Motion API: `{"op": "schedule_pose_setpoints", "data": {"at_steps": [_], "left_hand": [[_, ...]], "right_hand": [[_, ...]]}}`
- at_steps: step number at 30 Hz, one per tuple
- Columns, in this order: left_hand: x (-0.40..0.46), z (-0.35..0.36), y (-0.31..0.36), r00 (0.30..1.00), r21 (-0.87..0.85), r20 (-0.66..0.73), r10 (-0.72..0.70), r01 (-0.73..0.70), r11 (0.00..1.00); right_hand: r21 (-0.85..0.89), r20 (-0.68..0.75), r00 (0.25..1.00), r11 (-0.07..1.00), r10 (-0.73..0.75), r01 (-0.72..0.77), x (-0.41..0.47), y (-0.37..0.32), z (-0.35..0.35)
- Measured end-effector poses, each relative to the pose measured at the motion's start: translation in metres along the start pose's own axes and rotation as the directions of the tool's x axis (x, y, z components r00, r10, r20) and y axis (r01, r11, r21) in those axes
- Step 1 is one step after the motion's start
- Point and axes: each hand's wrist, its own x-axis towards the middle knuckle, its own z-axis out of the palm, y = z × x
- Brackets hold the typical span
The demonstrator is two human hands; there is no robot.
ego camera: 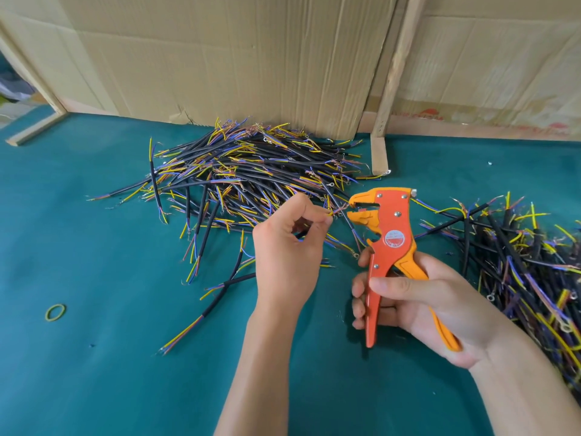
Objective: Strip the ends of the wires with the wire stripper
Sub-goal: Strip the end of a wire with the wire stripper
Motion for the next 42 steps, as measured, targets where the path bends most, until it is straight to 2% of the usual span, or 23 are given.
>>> {"op": "schedule_pose_setpoints", "data": {"at_steps": [5,20,36,42], "left_hand": [[0.001,0.0,-0.002,1.0,-0.032,0.019,0.008,-0.007,0.999],[0.004,-0.01,-0.001,0.988,-0.217,0.129,-0.085,0.112,0.97],[0.006,-0.019,-0.005,0.976,-0.092,0.204,-0.071,0.091,0.992],[0.007,-0.02,-0.005,0.977,-0.121,0.2,-0.074,0.099,0.988]], "right_hand": [[-0.033,0.016,1.0,0.999,0.02,-0.02,0.001,0.001,0.003],[-0.04,0.062,0.996,0.998,0.057,-0.055,-0.005,-0.005,0.002],[-0.185,0.098,0.991,0.98,0.088,-0.069,-0.006,-0.004,-0.008],[-0.17,0.066,0.994,0.982,0.09,-0.078,-0.006,-0.004,-0.005]]}}
